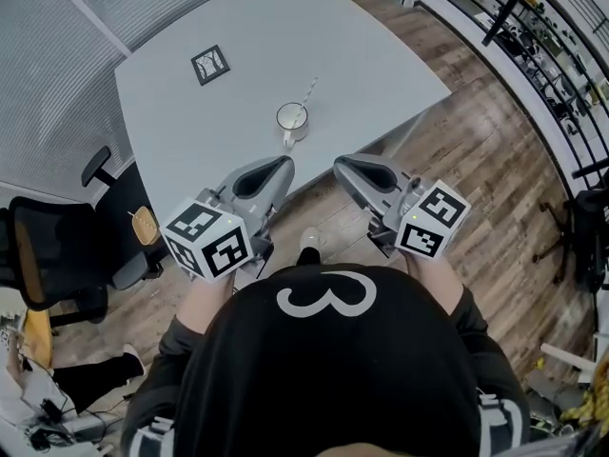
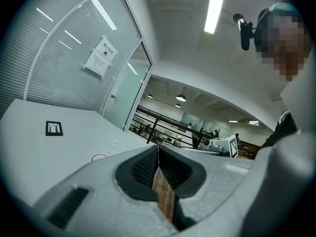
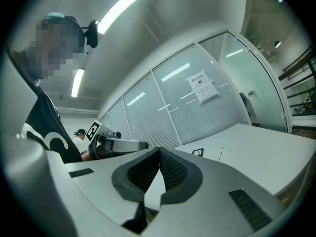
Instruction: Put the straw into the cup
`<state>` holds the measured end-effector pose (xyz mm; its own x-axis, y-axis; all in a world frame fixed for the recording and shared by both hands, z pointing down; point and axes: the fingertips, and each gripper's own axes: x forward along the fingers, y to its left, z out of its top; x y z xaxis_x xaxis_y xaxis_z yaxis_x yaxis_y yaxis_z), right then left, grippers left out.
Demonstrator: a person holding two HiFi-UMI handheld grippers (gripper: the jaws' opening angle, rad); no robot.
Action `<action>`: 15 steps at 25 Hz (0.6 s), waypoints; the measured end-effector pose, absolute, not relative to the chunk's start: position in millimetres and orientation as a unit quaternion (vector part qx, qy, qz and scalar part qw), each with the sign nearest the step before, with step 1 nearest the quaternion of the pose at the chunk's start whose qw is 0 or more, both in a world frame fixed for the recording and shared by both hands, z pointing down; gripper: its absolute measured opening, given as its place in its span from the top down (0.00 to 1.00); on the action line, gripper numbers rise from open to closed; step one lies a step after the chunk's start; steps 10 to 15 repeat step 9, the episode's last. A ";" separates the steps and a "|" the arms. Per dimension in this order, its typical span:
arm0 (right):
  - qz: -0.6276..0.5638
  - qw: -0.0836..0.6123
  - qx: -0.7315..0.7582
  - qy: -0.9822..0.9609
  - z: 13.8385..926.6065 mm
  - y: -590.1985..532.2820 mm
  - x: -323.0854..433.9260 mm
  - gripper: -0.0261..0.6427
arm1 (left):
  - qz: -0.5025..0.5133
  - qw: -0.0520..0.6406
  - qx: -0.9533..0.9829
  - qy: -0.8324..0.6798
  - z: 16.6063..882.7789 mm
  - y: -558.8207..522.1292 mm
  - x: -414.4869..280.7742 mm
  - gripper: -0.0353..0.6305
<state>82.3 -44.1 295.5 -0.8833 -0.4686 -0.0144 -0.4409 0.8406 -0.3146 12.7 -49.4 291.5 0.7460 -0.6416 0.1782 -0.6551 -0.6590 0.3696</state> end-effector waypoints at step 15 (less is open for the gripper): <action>-0.145 0.050 -0.237 0.959 289.6 -22.5 95.5 0.94 | 0.021 0.194 0.913 -0.358 285.7 -26.4 27.8 0.92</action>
